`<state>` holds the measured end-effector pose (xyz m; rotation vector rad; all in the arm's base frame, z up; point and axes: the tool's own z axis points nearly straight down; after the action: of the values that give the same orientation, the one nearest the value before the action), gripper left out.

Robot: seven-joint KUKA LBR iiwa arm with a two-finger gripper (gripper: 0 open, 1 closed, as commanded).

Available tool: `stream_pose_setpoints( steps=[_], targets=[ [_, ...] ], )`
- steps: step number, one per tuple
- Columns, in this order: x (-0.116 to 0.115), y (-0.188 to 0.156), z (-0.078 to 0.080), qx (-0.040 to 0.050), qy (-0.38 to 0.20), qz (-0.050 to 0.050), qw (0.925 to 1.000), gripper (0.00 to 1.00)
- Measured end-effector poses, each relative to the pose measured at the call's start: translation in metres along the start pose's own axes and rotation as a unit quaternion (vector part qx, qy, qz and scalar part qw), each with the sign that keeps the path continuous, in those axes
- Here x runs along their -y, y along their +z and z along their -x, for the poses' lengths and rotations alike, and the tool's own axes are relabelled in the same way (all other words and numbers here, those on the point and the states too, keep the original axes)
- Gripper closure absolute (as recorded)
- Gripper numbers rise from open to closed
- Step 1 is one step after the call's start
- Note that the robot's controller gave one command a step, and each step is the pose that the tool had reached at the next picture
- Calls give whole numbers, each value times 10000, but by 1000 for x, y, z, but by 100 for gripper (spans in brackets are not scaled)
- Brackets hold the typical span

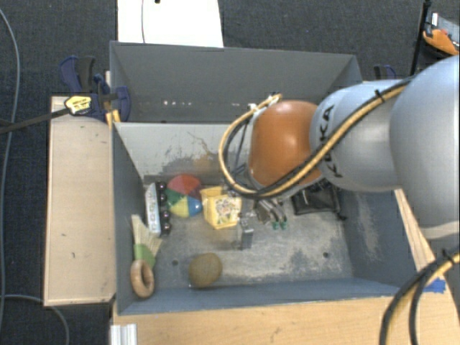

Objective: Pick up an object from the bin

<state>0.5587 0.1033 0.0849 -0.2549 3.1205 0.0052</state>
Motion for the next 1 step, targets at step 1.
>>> stream_pose_setpoints(
  steps=[1],
  targets=[
    [-30,7,11,115,-738,8,9972,100]
  ],
)
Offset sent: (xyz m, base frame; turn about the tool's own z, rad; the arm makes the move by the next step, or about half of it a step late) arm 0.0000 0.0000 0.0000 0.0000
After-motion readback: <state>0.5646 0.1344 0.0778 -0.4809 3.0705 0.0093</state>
